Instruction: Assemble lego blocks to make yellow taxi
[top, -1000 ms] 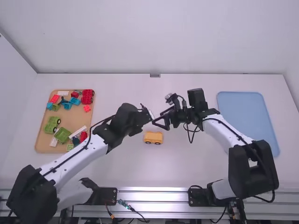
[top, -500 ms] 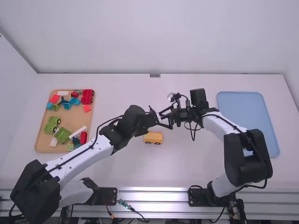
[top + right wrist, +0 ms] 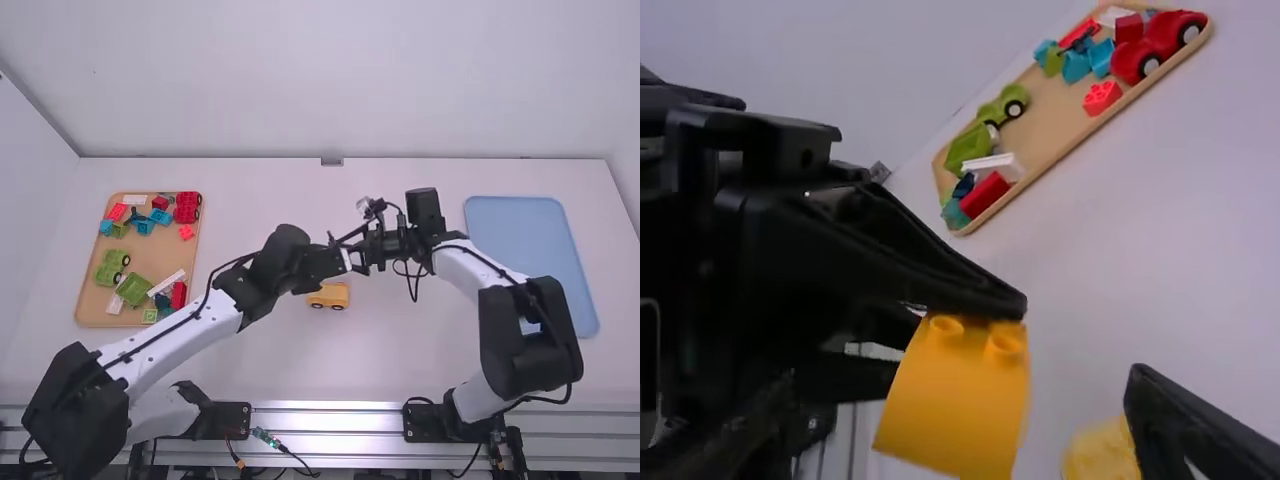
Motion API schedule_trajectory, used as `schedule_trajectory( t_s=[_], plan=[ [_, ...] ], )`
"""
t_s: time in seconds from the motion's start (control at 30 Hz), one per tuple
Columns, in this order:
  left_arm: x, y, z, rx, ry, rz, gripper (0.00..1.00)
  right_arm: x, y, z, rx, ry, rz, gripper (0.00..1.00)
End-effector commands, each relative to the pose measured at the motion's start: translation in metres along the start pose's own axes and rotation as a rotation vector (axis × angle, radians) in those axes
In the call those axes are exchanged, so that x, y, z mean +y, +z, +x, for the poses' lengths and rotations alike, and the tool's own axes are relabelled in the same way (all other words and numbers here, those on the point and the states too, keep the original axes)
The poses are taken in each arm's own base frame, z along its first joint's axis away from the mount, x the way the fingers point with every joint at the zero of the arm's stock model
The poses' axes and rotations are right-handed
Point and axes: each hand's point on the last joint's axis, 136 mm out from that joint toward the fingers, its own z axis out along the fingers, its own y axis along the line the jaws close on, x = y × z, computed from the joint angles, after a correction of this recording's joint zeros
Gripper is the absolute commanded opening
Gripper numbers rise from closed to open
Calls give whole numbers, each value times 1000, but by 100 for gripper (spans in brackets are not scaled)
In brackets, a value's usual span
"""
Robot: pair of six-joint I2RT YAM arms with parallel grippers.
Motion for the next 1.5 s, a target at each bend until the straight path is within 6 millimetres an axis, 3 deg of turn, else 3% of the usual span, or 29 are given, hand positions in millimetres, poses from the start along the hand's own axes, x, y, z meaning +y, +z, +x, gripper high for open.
schedule_trajectory(
  t_s=[0.0, 0.1, 0.33, 0.73, 0.87, 0.97, 1.03, 1.1, 1.13, 1.17, 1.33, 1.47],
  plan=[
    [3, -3, -11, -32, 6, -3, 1, 4, 6, -7, 5, 30, -21, 76],
    [6, -3, -11, -30, 4, -16, 1, -4, 6, -7, 7, 63, 24, 71],
    [9, -3, -10, -26, 10, -28, 2, -7, 6, -6, 8, 91, 44, 47],
    [10, -3, -11, -31, 11, -31, 2, -7, 6, -6, 8, 98, 43, 24],
    [10, -3, -12, -33, 10, -32, 2, -6, 6, -6, 8, 99, 37, 20],
    [10, -3, -12, -34, 10, -32, 18, -6, 6, -6, 8, 99, 39, 17],
    [10, -3, -12, -34, 9, -32, 22, -7, 6, -6, 9, 99, 45, 17],
    [10, -3, -12, -33, 9, -33, 42, -8, 6, -6, 9, 95, 52, 16],
    [10, -3, -12, -33, 9, -32, 44, -8, 6, -6, 9, 95, 52, 16],
    [11, -3, -11, -32, -5, -35, 99, -8, 6, -6, 9, 83, 52, 16],
    [13, -8, -14, -44, -65, -42, 99, -8, 6, -6, 11, 45, 52, 15],
    [13, -19, -16, -55, -74, -33, 99, -24, 4, 0, 33, 10, 146, 12]
  ],
)
